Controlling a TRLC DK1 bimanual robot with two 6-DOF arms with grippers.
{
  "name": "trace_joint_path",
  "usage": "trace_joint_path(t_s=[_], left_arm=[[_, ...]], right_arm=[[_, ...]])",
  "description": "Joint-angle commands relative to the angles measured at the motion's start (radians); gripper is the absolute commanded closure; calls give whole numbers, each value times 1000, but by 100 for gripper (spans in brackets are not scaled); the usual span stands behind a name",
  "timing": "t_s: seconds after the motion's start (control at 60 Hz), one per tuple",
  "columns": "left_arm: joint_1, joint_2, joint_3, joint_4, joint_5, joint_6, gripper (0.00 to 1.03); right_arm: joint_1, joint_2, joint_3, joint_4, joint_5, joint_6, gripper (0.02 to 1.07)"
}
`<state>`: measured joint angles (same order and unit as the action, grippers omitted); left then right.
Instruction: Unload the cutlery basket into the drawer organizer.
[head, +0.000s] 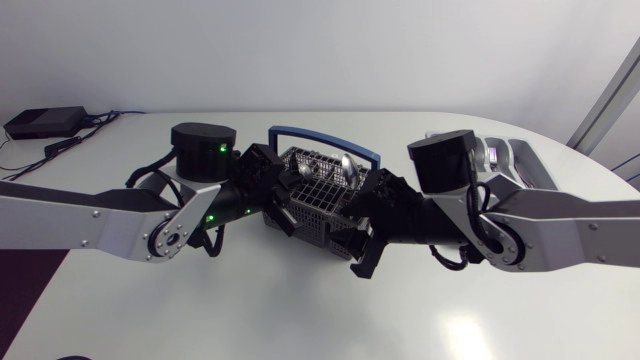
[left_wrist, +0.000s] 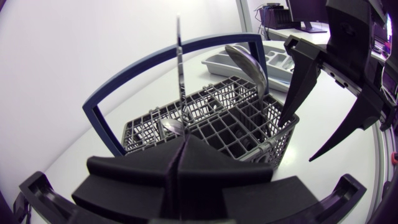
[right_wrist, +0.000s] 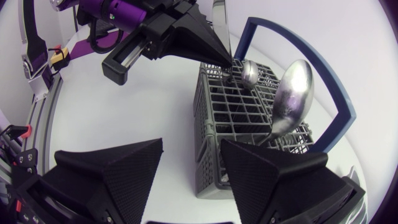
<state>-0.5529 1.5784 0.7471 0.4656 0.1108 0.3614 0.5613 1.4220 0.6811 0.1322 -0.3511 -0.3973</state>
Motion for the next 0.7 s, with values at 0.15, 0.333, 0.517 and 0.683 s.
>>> trace_joint_path(t_s=[0.15, 0.333, 0.517, 0.683], left_arm=[[-16, -40, 47, -13, 13, -15, 98], [-22, -90, 74, -73, 15, -13, 99], [-24, -112, 83, -105, 15, -12, 100], [-31, -127, 109, -170, 15, -9, 100]], right_arm=[[5, 37, 32, 30, 1, -11, 39], [14, 69, 55, 38, 12, -9, 39], [14, 78, 69, 37, 11, -9, 39], [14, 80, 67, 37, 11, -11, 39]])
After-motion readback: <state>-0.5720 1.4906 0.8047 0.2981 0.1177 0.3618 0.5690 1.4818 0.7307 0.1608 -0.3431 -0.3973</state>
